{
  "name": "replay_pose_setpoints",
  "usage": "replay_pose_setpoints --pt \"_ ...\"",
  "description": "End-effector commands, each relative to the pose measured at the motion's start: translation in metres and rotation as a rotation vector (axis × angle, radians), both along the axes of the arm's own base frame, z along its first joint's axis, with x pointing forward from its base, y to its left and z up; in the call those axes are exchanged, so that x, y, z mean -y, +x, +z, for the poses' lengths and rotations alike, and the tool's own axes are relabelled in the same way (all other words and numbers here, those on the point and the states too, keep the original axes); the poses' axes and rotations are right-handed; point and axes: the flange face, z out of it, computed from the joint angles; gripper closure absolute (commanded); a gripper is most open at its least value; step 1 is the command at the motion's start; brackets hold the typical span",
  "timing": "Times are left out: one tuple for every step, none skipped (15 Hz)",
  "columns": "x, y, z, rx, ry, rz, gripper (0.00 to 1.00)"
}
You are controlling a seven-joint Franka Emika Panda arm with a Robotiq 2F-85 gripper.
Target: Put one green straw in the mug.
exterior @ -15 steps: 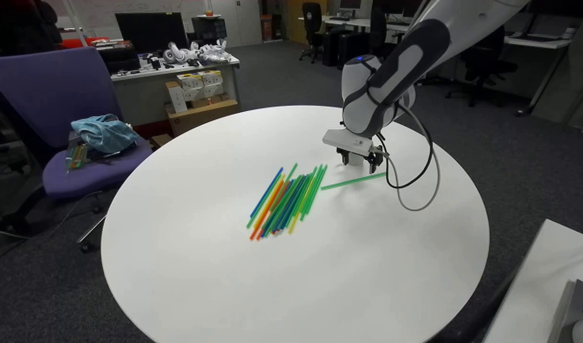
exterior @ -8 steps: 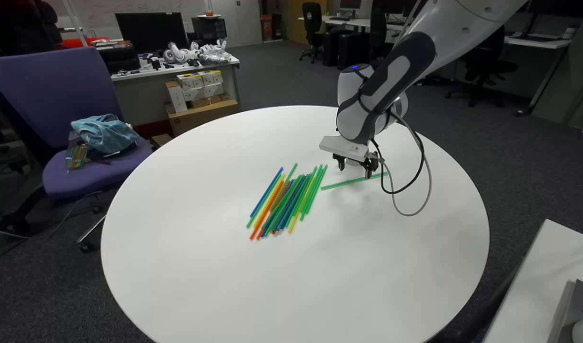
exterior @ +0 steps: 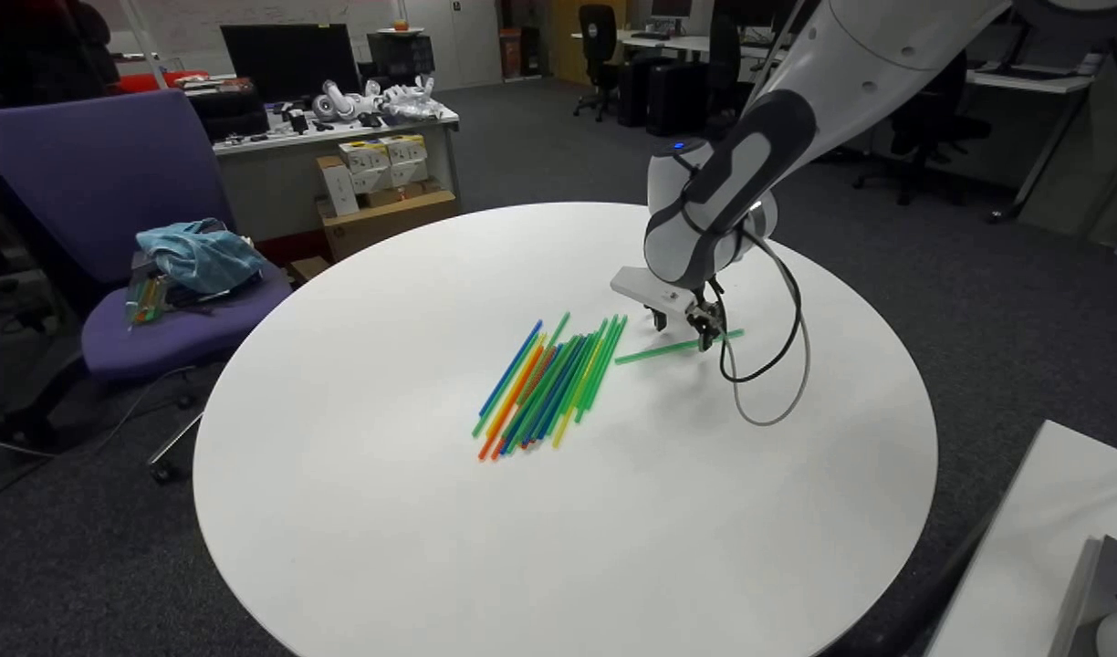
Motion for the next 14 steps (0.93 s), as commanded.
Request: replay_pose_setpoints --pt "0.0036 0.0072 -0.0029 0.037 -0.021 -0.099 0.0" --pt "0.0039 0.0071 -0.004 0.036 -0.023 -0.113 0.01" --pt "0.0039 0.0078 -0.0046 0.039 -0.025 -0.126 0.25" --pt "0.0037 0.0084 -0.0052 0.039 -0.026 -0.136 0.25" --pt "0.0038 0.0093 -0.0046 0.042 -0.028 -0.146 0.3" --pt "0.0039 0.0108 -0.0036 0.05 -0.03 -0.157 0.37" --pt "0.0039 0.0121 -0.002 0.055 -0.031 -0.166 0.47" --pt "0.004 0.0135 -0.0008 0.06 -0.033 -0.173 0.54" --pt "0.0041 0.0145 0.0003 0.062 -0.033 -0.179 0.62" --pt "0.0042 0.0155 0.001 0.066 -0.034 -0.185 0.69" --pt "0.0043 0.0164 0.0017 0.069 -0.034 -0.19 0.76" --pt "0.0041 0.0167 0.0019 0.07 -0.036 -0.195 0.85" --pt "0.0041 0.0169 0.0017 0.07 -0.036 -0.196 0.92" --pt "0.004 0.0169 0.0018 0.07 -0.037 -0.198 0.98"
